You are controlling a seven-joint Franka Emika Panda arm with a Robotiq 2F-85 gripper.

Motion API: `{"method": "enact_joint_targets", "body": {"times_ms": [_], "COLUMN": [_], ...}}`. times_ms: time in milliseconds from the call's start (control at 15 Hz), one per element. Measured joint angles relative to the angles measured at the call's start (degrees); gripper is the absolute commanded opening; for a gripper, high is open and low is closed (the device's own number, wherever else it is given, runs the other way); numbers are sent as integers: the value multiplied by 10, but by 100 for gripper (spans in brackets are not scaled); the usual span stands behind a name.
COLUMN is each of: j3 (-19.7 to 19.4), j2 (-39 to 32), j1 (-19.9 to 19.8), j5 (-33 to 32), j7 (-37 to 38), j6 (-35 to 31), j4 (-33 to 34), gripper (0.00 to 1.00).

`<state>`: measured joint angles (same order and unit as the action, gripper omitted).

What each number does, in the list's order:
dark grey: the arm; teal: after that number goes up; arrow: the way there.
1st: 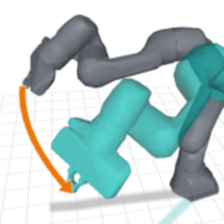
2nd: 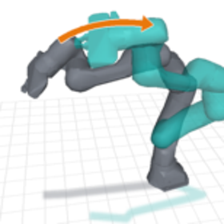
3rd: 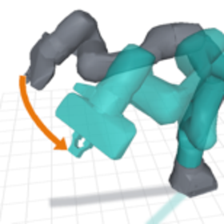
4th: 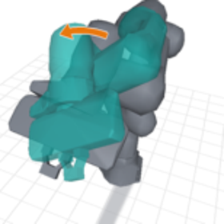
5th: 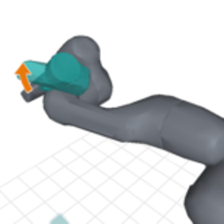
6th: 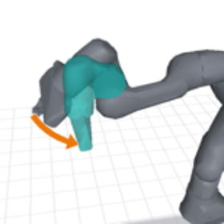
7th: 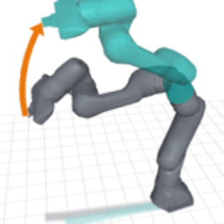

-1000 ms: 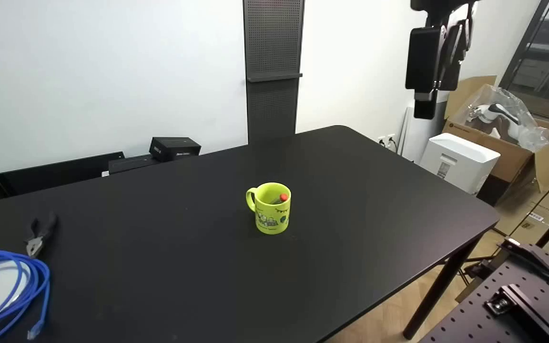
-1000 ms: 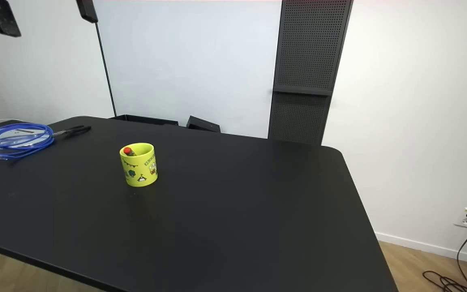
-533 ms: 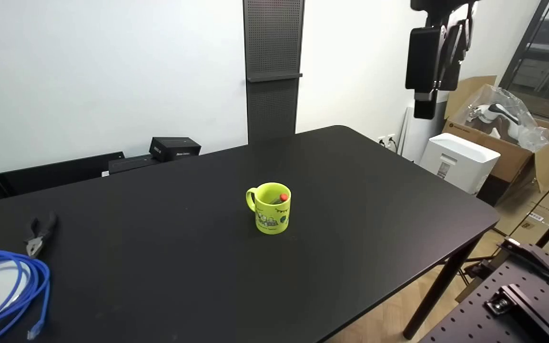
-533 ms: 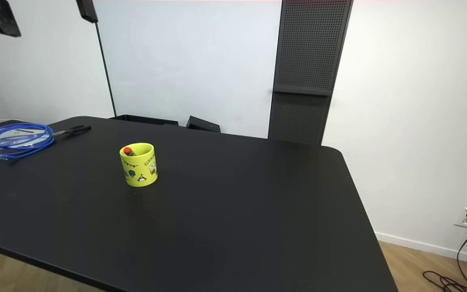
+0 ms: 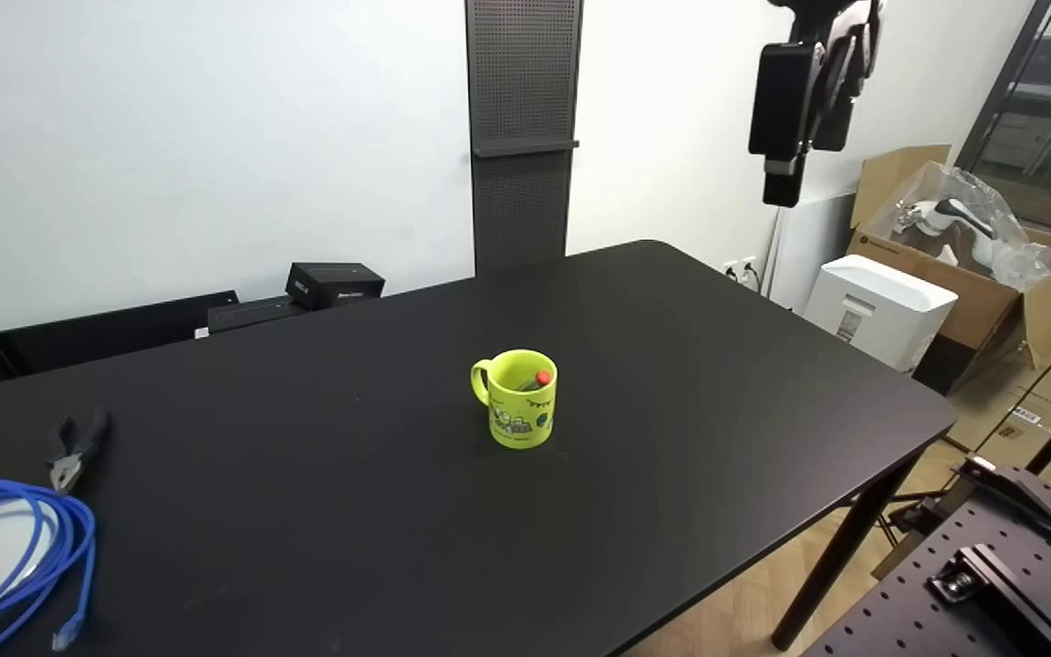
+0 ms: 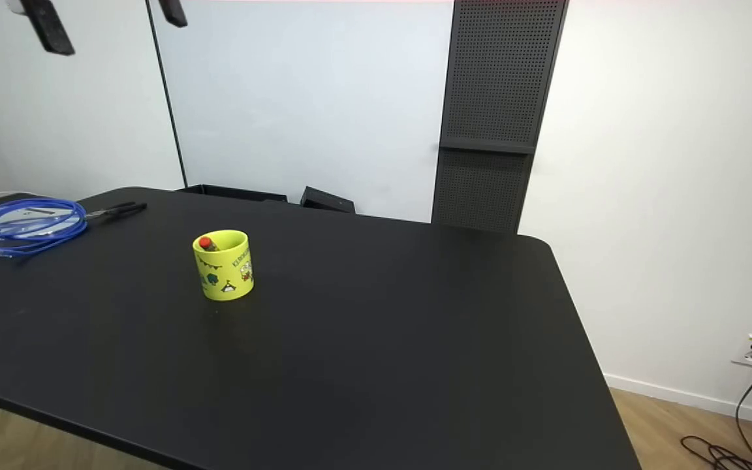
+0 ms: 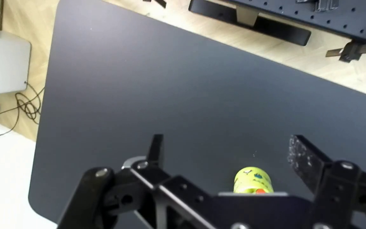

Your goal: Remove the marker from the yellow mug, put the marker back in the mug, remove the marker from the mug again

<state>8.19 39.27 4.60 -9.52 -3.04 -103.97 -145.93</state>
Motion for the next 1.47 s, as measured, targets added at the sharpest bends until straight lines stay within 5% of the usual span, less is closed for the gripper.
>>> {"method": "enact_joint_targets", "body": {"times_ms": [267,667,1067,1467], "j3": [0,-2,-1,10], "j2": [-48,-199,-339,-397], "j1": [-12,-11,4,29], "j5": [-54,-29,-16,-12], "j7": [9,8,7,15], "j6": [-144,-321,-355,-336], "j4": [4,27,90,107], "gripper": [100,100,100,100]}}
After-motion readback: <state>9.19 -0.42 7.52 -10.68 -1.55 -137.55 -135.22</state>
